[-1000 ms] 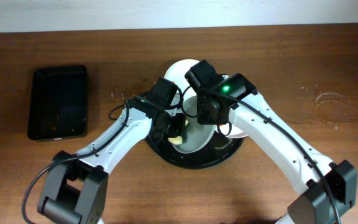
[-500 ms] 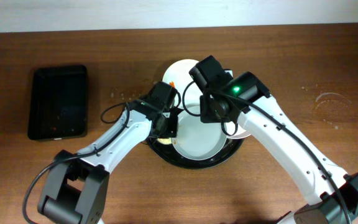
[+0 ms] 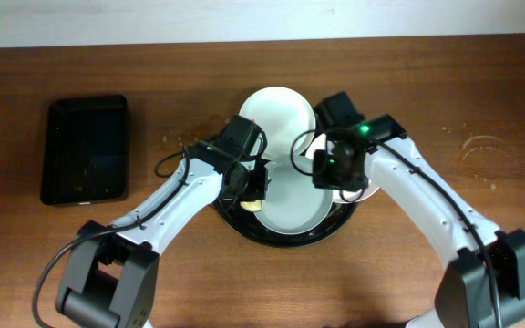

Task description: Clean dirty plates on tray and stack at the side

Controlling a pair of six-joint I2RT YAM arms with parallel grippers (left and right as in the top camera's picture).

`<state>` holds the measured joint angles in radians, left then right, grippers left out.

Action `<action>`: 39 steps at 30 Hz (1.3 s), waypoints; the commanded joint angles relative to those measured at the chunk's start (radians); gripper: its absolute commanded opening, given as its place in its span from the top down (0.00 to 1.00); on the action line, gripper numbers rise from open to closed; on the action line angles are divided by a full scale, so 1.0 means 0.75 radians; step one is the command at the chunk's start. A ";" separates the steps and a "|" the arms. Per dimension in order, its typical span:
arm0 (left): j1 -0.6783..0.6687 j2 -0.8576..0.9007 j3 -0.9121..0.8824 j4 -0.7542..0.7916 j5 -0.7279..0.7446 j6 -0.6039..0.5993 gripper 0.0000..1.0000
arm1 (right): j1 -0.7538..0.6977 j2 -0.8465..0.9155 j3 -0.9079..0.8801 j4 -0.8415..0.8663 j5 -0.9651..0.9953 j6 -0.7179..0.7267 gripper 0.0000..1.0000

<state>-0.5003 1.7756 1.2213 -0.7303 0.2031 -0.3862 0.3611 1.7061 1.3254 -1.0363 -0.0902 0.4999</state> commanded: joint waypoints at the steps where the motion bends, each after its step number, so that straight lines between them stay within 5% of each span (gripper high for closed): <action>1: 0.000 -0.013 0.024 0.021 0.025 -0.013 0.98 | -0.105 0.006 -0.119 0.099 -0.144 -0.044 0.58; 21: -0.002 -0.011 0.024 0.056 0.024 -0.012 0.98 | -0.142 0.091 -0.287 0.420 -0.225 -0.138 0.70; 28: -0.002 -0.011 0.024 0.056 0.023 -0.012 0.98 | -0.142 0.091 -0.292 0.456 -0.224 -0.138 0.96; 39: -0.002 -0.011 0.024 0.056 0.024 -0.012 0.98 | -0.134 -0.006 -0.231 0.411 -0.209 -0.138 0.96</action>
<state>-0.5003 1.7756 1.2217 -0.6910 0.2066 -0.3862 0.2543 1.7626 1.1175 -0.7170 -0.2523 0.3923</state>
